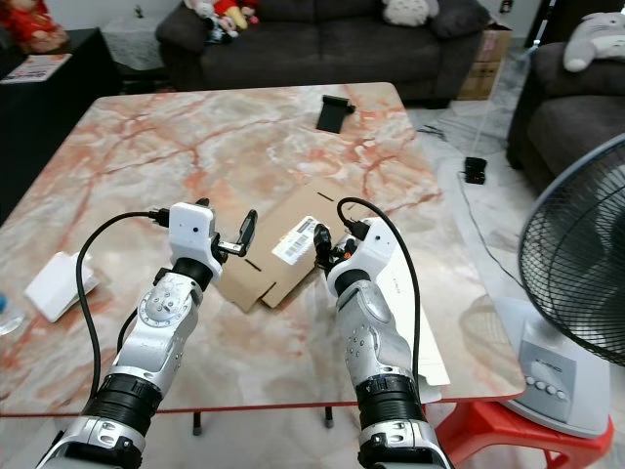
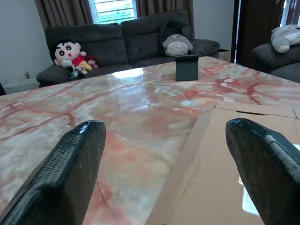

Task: Picking trash to rubbish bin

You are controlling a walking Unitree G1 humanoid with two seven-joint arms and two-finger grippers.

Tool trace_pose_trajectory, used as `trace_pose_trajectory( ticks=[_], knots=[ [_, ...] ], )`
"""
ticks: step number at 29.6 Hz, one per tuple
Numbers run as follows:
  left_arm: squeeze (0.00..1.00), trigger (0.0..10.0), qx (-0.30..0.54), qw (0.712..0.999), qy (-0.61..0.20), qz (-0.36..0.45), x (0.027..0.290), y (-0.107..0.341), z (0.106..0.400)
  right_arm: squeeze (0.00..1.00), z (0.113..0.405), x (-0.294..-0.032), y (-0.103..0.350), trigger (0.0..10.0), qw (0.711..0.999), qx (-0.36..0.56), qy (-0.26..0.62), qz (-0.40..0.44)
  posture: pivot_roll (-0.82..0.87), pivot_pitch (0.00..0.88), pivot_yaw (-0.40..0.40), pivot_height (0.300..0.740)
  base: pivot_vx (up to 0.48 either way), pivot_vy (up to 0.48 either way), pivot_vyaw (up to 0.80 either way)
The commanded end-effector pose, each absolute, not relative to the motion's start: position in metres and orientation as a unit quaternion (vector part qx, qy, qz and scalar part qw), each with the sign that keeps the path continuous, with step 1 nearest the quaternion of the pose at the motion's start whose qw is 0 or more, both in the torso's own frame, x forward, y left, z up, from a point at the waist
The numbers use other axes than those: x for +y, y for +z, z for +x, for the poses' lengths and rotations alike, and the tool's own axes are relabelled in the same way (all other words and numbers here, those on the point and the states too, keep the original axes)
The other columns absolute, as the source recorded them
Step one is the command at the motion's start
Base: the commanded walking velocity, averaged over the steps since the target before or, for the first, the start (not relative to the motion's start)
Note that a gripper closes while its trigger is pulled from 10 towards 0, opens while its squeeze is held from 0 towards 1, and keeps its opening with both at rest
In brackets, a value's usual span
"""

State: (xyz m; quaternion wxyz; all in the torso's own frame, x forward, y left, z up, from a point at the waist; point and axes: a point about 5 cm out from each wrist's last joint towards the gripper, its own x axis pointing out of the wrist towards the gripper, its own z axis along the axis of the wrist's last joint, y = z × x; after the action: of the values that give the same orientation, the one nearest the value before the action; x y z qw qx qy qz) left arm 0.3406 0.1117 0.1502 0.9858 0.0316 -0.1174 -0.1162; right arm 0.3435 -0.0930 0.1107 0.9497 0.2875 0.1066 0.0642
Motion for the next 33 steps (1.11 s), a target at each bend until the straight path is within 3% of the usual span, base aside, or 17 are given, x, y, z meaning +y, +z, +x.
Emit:
trace_pose_trajectory(
  ticks=[1, 33],
  knots=[
    [0.0, 10.0, -0.107, 0.987, -0.119, 0.025, 0.112, 0.148, 0.341, 0.0, 0.342, -0.079, 0.113, 10.0, 0.943, 0.111, 0.083, 0.303, 0.1, 0.092, 0.044, 0.74, 0.0, 0.0, 0.0],
    [0.0, 10.0, -0.081, 0.988, -0.128, 0.025, 0.109, 0.145, 0.339, 0.0, 0.334, -0.067, 0.094, 10.0, 0.923, 0.162, 0.119, 0.329, 0.13, 0.128, 0.038, 0.74, 0.0, 0.0, 0.0]
  ],
)
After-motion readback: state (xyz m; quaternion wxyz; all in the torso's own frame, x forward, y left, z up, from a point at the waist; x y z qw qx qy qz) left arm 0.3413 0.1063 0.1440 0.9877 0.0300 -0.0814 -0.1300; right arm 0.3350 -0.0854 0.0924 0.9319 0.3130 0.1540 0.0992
